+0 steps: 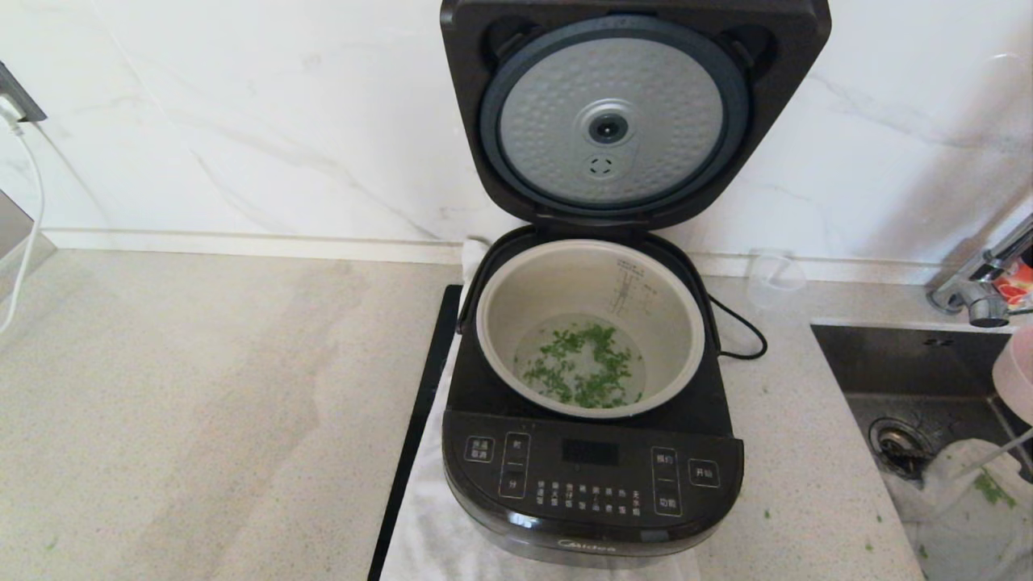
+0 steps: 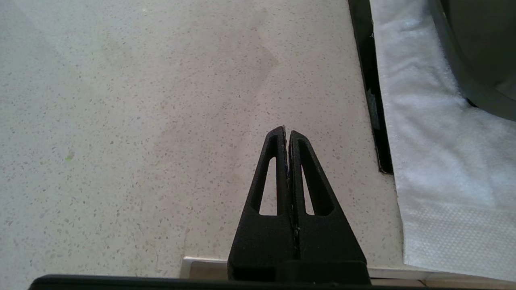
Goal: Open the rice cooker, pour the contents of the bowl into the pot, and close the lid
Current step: Fill a bowl with water from the tap
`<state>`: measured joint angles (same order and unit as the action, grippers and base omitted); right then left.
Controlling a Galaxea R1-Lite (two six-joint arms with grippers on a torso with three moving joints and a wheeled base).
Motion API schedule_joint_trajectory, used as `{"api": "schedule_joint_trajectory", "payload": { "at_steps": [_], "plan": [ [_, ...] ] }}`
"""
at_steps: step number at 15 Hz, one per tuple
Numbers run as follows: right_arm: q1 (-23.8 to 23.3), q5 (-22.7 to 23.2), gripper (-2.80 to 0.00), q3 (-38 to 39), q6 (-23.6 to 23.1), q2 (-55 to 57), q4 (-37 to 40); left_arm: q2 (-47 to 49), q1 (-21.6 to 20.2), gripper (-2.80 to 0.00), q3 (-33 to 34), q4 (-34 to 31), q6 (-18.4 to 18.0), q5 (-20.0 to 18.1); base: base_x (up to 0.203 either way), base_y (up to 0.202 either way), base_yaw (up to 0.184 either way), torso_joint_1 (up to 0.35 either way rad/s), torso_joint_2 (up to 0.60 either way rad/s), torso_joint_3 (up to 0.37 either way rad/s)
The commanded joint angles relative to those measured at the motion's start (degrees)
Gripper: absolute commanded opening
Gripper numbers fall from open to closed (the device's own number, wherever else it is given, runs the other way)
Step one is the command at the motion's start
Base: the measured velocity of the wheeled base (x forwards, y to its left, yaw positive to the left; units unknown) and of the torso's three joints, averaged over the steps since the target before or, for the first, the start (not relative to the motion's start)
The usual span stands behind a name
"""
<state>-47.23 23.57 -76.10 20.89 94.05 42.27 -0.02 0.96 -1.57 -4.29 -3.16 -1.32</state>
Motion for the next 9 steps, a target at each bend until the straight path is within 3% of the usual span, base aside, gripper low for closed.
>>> {"api": "schedule_joint_trajectory", "payload": {
  "at_steps": [1, 5, 9],
  "plan": [
    [-6.80, 4.05, -2.80, 2.21, -1.29, 8.49, -2.02, -0.06, 0.00, -2.80, -0.01, -0.02, -0.01, 0.00, 0.000, 0.000, 0.000, 0.000, 0.00, 0.000],
    [-15.86, 8.04, -2.80, 2.21, -2.65, 17.24, -6.38, -0.06, 0.00, -2.80, -0.01, -0.02, -0.01, 0.00, 0.000, 0.000, 0.000, 0.000, 0.00, 0.000],
    [-20.20, 9.54, -2.80, -2.20, -4.71, 22.71, -7.38, 0.02, 0.00, -2.80, -0.01, -0.02, -0.01, 0.00, 0.000, 0.000, 0.000, 0.000, 0.00, 0.000]
  ]
}}
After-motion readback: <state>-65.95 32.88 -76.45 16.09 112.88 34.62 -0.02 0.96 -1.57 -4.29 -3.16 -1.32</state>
